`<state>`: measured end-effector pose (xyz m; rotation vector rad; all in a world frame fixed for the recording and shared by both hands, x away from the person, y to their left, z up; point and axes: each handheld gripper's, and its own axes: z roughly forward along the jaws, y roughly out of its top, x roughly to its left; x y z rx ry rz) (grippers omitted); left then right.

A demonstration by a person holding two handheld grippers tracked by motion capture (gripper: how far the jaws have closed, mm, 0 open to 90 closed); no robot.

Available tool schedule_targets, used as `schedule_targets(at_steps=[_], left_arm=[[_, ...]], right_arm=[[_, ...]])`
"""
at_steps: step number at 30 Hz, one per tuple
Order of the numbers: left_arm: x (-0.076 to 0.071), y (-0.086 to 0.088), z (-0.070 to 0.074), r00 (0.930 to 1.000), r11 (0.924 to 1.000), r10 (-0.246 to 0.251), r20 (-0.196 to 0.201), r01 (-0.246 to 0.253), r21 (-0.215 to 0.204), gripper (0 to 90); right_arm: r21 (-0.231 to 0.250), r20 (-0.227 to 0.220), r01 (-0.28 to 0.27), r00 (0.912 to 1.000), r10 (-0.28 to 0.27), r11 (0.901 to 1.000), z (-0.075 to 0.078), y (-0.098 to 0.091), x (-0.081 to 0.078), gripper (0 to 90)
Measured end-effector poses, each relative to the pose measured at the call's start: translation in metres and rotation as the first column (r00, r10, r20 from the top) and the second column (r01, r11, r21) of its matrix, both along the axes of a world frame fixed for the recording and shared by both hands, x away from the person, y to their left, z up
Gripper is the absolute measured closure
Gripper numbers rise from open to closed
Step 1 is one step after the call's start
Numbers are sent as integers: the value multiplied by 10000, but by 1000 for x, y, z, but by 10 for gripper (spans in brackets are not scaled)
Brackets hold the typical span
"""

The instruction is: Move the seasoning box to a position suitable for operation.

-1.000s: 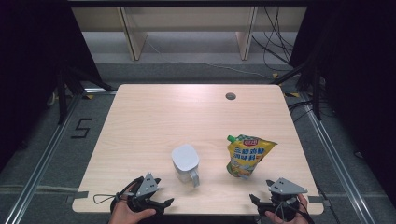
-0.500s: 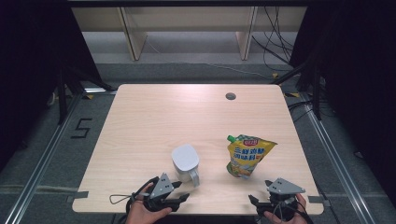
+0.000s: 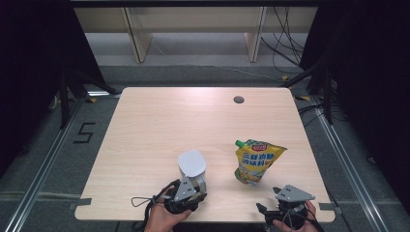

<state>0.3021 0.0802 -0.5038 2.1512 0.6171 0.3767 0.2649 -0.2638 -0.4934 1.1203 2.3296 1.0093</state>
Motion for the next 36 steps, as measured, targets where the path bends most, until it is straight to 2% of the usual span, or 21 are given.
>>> schedule_targets(at_steps=[1,3,4,6,8,9,10,11,12,13,15,16,19,20,21,22,23,28,31,32,36], left_arm=[[1,-2,-1,9993,9998,112,347,-105,-181,737],[-1,-3,-2,9994,9990,339,108,-336,-285,783],[7,0,1,9946,9991,-329,981,303,284,783],[10,4,2,9961,9978,-615,638,598,285,797],[9,4,2,9977,9990,-433,519,426,151,804],[10,5,1,9963,9984,-570,644,568,62,804],[15,7,3,9880,9936,-1076,1107,1031,464,810],[14,8,4,9904,9954,-881,1066,834,478,810],[5,6,1,10000,9996,-92,-4,92,-282,811],[2,6,0,9980,9981,333,-528,-360,-505,813],[3,12,0,9994,9985,166,-318,-183,-509,818],[2,17,1,9980,9991,272,-564,-289,-297,819],[2,25,2,9974,9986,346,-640,-371,-385,820],[8,35,4,9999,9998,-159,50,158,107,818],[2,36,3,9970,9989,315,-701,-340,-336,819],[2,39,4,9969,9989,260,-737,-287,-358,824],[2,43,4,9974,9993,303,-661,-315,-183,827],[3,59,4,9965,9973,623,-563,-643,-348,842],[4,67,5,9948,9955,913,-458,-924,-232,854],[6,73,5,9941,9943,1056,-251,-1060,-149,853],[8,81,7,9919,9917,1157,-519,-1183,-505,834]], right_arm=[[-10,36,-40,10000,40,10000,0,0,0,202],[35,-22,-14,10000,14,10000,0,1,0,202],[39,-59,8,10000,-7,10000,0,1,0,202],[-42,45,-90,9999,90,10000,-1,1,0,202],[-41,40,-87,10000,87,10000,-1,1,0,202],[-20,31,-110,9999,110,9999,-2,1,1,202],[-54,28,-118,9999,118,9999,-1,1,0,203],[-30,-85,-67,9999,67,10000,-1,2,0,204],[-50,-116,-91,9999,91,9999,0,2,-1,204],[-103,41,-166,9999,166,9998,-1,1,0,205],[-63,-5,-158,9999,158,9999,-1,1,0,205],[-50,-8,-177,9998,177,9998,-1,1,0,205],[-90,42,-207,9998,207,9997,-1,1,0,205],[-24,-134,-142,9998,142,9999,-1,1,0,206],[-23,-134,-145,9998,144,9999,-1,1,0,206],[-13,-121,-150,9998,150,9999,-1,1,0,206],[-52,10,-206,9998,206,9998,-1,1,0,206],[-166,69,-334,9994,335,9993,-2,0,1,207],[-166,72,-344,9994,345,9993,-1,0,1,207],[-184,72,-355,9993,357,9992,-2,0,1,207],[-259,66,-414,9991,416,9988,-2,1,1,208]])
